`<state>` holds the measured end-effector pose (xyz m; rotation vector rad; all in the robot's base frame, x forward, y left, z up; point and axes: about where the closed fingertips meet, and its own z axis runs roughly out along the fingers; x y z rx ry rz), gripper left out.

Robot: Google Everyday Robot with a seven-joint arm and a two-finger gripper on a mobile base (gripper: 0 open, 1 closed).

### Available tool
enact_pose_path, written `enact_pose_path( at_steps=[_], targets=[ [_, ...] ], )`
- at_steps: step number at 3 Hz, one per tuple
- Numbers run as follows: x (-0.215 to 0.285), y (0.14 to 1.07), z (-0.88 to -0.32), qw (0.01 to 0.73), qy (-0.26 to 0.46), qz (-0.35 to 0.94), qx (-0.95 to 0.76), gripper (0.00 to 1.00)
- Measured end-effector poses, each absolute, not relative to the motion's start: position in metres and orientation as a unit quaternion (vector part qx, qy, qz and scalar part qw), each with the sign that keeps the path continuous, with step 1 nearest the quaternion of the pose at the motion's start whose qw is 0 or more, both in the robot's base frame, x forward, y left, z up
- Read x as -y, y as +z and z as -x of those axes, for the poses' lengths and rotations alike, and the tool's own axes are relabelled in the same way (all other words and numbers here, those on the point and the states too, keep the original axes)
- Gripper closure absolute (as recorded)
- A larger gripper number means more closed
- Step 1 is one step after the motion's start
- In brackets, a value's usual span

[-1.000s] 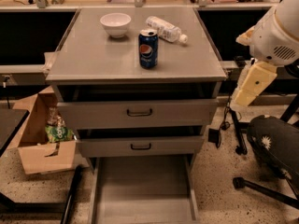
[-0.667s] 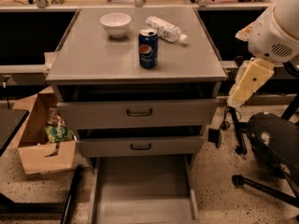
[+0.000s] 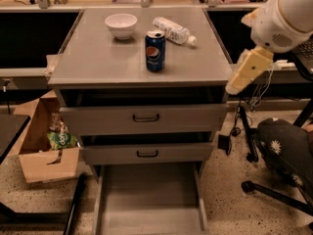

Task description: Place pepsi can into bottom drawer

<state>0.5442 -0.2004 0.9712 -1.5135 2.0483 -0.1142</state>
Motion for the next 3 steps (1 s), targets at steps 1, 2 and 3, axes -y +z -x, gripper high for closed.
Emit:
enact_pose_path(
  at_steps=[1, 2, 3],
  targets=[
    [0.187, 0.99, -0.595, 0.352, -0.039, 0.56, -0.749, 0.0],
    [0.166, 1.002, -0.641, 0.406, -0.007, 0.555, -0.726, 0.0],
    [0.145, 0.998, -0.673, 0.449, 0.055, 0.546, -0.705, 0.0]
  ],
)
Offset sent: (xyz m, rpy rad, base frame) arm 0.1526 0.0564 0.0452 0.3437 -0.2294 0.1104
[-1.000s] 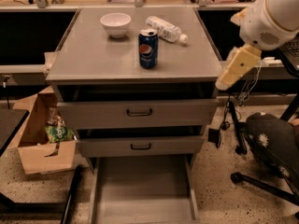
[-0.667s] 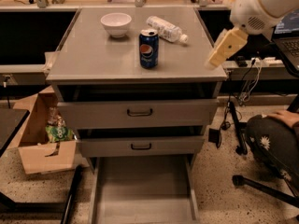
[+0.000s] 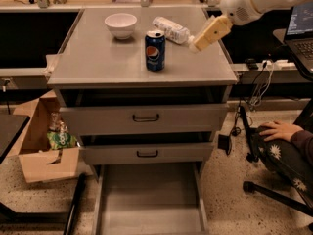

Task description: Place pepsi can into bottom drawer

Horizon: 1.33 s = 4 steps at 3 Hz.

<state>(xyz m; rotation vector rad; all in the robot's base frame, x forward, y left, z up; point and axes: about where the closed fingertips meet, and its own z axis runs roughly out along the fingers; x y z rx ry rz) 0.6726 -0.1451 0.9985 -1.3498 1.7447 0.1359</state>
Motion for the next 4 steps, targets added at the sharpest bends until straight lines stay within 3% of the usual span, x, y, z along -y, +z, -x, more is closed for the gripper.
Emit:
enact_pose_path(
  at_steps=[2, 4],
  targets=[
    [0.139, 0.994, -0.677, 0.453, 0.072, 0.542, -0.704, 0.0],
    [0.104, 0.944, -0.704, 0.47, 0.156, 0.535, -0.685, 0.0]
  ],
)
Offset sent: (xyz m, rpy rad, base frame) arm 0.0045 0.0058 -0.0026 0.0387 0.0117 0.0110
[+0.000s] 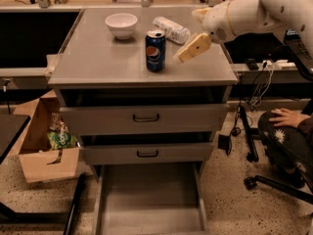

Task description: Place pepsi can into bottom drawer

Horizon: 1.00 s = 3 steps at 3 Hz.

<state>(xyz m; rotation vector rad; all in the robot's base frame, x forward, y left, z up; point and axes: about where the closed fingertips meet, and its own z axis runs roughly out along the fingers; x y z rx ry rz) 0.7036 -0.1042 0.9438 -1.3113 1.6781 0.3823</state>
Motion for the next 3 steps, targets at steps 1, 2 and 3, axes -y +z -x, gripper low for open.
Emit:
enact_pose_path(
  at_steps=[1, 2, 3],
  targets=[
    [0.094, 0.936, -0.717, 0.486, 0.185, 0.521, -0.677, 0.0],
    [0.073, 0.932, -0.731, 0.495, 0.217, 0.514, -0.666, 0.0],
    [0.058, 0.934, -0.737, 0.5, 0.235, 0.513, -0.657, 0.0]
  ],
)
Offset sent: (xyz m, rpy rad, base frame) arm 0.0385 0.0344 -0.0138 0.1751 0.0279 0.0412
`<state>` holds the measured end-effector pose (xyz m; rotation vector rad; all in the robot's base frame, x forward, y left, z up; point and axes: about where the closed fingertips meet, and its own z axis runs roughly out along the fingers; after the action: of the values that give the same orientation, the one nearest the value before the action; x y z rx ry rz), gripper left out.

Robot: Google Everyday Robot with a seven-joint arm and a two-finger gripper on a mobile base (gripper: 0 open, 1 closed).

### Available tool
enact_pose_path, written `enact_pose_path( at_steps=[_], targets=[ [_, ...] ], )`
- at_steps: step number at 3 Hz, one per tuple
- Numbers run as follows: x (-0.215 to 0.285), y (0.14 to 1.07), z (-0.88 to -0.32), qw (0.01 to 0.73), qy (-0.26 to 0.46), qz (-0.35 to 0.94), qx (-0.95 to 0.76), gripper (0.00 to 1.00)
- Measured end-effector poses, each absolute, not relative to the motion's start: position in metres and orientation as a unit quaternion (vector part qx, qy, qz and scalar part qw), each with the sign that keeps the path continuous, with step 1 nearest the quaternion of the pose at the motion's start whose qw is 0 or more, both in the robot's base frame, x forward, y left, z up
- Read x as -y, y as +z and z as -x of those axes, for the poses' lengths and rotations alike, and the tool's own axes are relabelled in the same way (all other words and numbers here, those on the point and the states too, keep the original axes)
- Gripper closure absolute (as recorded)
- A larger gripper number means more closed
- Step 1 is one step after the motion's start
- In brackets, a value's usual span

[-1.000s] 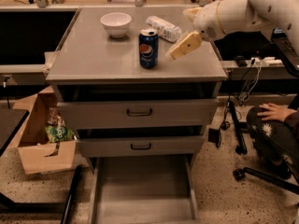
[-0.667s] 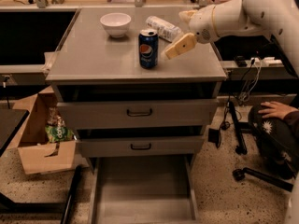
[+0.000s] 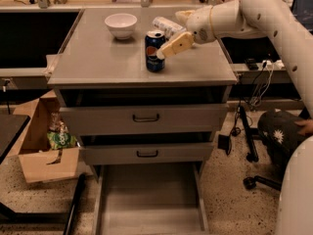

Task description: Place pepsi can into bottom drawer

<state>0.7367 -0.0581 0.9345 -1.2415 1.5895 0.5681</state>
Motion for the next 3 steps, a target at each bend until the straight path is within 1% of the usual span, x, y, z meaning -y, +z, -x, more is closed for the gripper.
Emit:
enact_pose_path(
  at_steps=[1, 2, 3],
  targets=[
    [0.034, 0.933, -0.733, 0.496, 0.266, 0.518, -0.644, 0.0],
    [0.021, 0.928, -0.729, 0.488, 0.284, 0.521, -0.64, 0.0],
    [0.009, 0.914, -0.726, 0.48, 0.303, 0.521, -0.638, 0.26]
  ],
)
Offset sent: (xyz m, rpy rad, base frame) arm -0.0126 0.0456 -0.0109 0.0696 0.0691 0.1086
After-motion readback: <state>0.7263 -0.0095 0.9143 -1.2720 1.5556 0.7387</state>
